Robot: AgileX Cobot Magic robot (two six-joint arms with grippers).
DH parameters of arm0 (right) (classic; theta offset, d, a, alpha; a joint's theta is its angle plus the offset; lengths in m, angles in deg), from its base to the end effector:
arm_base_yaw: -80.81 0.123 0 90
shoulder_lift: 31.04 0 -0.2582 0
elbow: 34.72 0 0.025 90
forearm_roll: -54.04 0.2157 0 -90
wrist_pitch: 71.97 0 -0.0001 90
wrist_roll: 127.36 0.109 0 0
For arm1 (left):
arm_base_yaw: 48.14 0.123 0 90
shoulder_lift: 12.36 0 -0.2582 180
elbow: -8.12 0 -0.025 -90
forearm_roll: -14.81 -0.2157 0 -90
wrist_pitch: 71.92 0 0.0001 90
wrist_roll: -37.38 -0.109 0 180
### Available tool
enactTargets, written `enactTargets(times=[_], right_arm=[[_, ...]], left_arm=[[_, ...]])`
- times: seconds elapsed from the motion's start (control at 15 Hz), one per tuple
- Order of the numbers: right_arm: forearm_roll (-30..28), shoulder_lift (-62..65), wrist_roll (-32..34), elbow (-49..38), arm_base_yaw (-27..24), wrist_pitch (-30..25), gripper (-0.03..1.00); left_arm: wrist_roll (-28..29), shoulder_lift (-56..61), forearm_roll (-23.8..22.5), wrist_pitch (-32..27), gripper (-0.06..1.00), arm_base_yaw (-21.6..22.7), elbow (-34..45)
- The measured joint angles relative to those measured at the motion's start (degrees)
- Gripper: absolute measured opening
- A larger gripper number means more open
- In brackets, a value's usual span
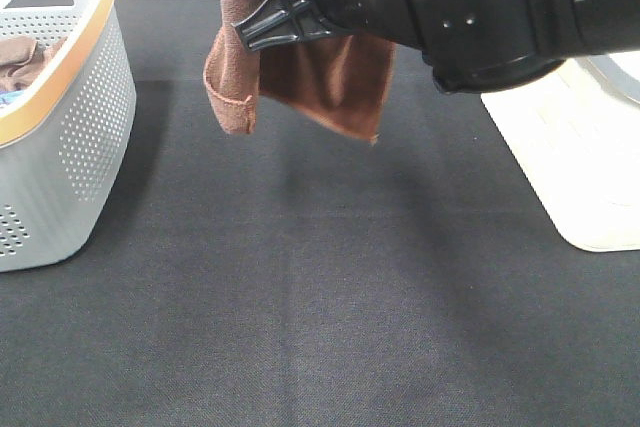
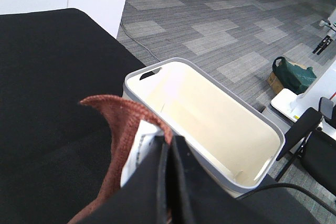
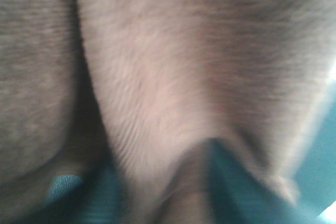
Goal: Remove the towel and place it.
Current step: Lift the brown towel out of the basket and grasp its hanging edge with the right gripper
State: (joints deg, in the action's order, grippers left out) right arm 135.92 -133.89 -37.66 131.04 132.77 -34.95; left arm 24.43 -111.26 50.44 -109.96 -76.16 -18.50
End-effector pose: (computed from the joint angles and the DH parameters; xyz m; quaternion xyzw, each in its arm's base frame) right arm 0.2622 0.2298 0.2673 -0.2533 0.7614 -0.0513 0.5945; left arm 0.2783 -0.1925 0.4416 0.1891 0.7635 -0.3612 0.5009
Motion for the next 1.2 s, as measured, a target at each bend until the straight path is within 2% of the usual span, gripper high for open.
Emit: enactTargets(times=[0.07, 0.27, 0.4, 0.67, 0.8, 0.93, 1.2], right_arm=[[0.00, 0.00, -0.40, 0.00, 0.00, 0.00, 0.21], [0.11, 0.00, -2.41, 0.00, 0.00, 0.00, 0.01], [1.43, 0.00, -4.98, 0.00, 0.00, 0.00, 0.00], [10.08, 2.69, -13.98, 0.00, 0.00, 0.06, 0.00], [14.78, 5.27, -18.05, 0.06, 0.00, -0.40, 0.00], [17.36, 7.62, -22.92, 0.06, 0.00, -1.55, 0.00], [18.16, 8.88, -26.18, 0.06, 0.00, -2.86, 0.00]], left_arm=[[0.00, 0.00, 0.00, 0.00, 0.00, 0.00, 0.00], [0.06, 0.00, -2.69, 1.03, 0.00, 0.00, 0.00], [1.38, 0.00, -8.37, 2.81, 0.00, 0.00, 0.00], [14.38, 0.00, -33.52, 2.81, 0.00, 0.00, 0.00], [20.86, -0.69, -42.74, 0.69, 0.00, 0.00, 0.00], [22.86, -2.41, -46.47, -2.06, 0.00, 0.00, 0.00], [23.03, -5.90, -47.50, -4.24, 0.00, 0.00, 0.00]])
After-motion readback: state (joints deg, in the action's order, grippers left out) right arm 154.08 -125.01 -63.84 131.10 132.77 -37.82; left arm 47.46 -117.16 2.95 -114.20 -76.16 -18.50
